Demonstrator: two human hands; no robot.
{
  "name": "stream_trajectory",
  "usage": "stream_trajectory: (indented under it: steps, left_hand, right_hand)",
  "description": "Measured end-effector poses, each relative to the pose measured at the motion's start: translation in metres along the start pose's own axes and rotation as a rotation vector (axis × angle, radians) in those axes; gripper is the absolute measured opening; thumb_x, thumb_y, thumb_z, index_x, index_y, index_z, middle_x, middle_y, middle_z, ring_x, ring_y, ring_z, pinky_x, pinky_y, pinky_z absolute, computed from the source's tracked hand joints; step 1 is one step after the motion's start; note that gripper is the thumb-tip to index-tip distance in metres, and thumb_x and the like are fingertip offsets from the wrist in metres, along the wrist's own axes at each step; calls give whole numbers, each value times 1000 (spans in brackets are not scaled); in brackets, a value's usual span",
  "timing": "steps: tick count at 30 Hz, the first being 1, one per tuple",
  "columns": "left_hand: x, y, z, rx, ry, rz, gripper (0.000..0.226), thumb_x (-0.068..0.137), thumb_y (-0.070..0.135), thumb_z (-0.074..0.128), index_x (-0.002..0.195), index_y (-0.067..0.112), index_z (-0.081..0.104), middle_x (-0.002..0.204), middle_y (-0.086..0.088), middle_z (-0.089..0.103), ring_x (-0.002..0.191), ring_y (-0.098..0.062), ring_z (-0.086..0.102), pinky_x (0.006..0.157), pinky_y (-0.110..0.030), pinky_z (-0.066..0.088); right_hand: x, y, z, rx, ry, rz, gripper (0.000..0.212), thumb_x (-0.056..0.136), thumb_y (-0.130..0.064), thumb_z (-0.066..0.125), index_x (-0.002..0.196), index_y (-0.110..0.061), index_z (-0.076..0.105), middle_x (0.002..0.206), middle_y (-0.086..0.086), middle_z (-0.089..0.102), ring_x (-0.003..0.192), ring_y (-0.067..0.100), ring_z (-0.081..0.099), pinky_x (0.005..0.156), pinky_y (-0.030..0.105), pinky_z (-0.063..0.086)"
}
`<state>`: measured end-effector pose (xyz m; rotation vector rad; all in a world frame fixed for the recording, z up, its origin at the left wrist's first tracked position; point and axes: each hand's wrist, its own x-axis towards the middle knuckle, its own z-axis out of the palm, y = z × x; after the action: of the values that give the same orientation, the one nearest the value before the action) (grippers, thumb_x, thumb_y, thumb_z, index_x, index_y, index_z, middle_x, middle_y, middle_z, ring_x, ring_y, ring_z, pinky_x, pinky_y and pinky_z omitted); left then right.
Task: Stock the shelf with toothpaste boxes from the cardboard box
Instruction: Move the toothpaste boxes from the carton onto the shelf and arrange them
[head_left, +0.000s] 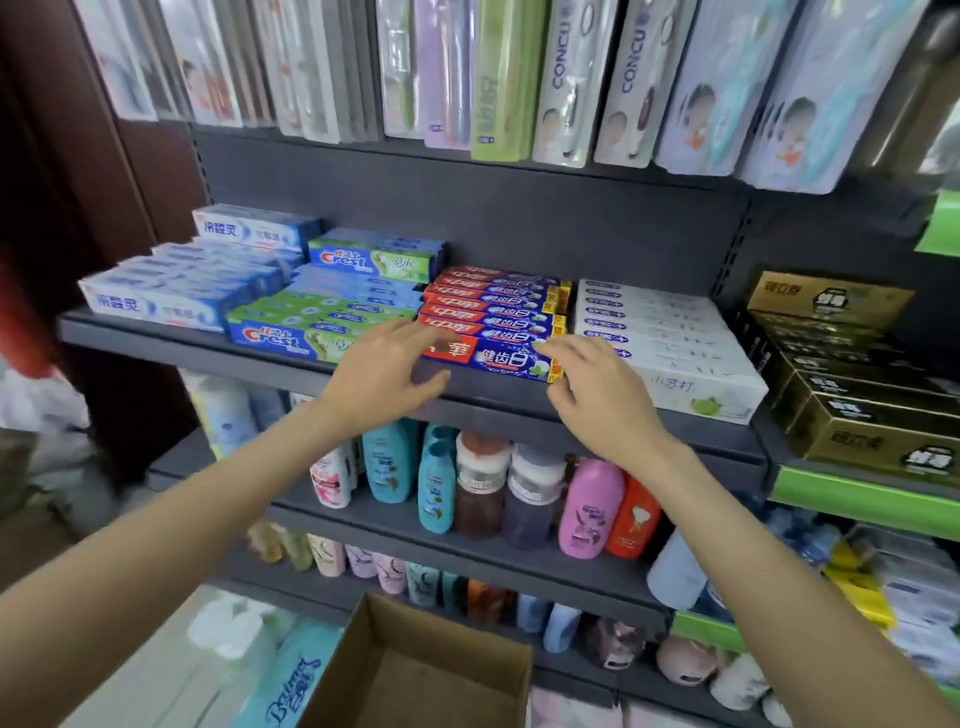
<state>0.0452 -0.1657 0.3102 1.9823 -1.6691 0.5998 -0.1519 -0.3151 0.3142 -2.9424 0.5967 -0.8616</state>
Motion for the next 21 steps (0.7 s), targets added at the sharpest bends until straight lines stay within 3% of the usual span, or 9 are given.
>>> stream_trajectory:
  steps: [4, 8, 12, 16, 21]
  left_hand:
    - [32, -33, 6, 18, -344, -239, 89, 78, 60, 61, 147, 16, 26, 138, -13, 46, 125, -30, 43, 102, -38, 36]
    - [58, -62, 23, 174, -560, -208, 107, 74, 68, 59, 150, 16, 5, 155, -17, 16, 143, -32, 16, 116, -41, 18]
    - [80, -79, 37, 126, -592, -115, 110, 73, 73, 55, 151, 16, 1, 158, -14, 5, 145, -29, 4, 117, -40, 8]
    - [101, -87, 54, 75, -644, 1, 110, 73, 74, 53, 151, 16, -1, 158, -15, 3, 145, -33, 0, 117, -40, 3]
    - [118, -98, 73, 18, -763, 23, 117, 67, 80, 51, 149, 25, -11, 157, -14, -14, 143, -35, -15, 115, -52, -5]
  right_hand:
    - [36, -6, 14, -17, -134, 48, 46, 98, -24, 39, 143, -12, 37, 150, 8, 35, 137, 25, 30, 110, 34, 27]
    - [82, -4, 31, -128, -296, 158, 55, 102, -36, 28, 150, -11, 19, 157, 13, 16, 144, 27, 16, 115, 37, 19]
    - [119, -4, 55, -124, -383, 306, 59, 102, -43, 22, 151, -13, 11, 159, 12, 5, 146, 29, 9, 116, 42, 13]
    - [132, 3, 80, -216, -284, 421, 55, 100, -42, 21, 149, -17, 20, 155, 16, 21, 142, 31, 22, 116, 45, 19]
    - [138, 6, 91, -136, -337, 587, 58, 96, -55, 15, 150, -32, 16, 159, 11, 6, 145, 31, 9, 118, 45, 12]
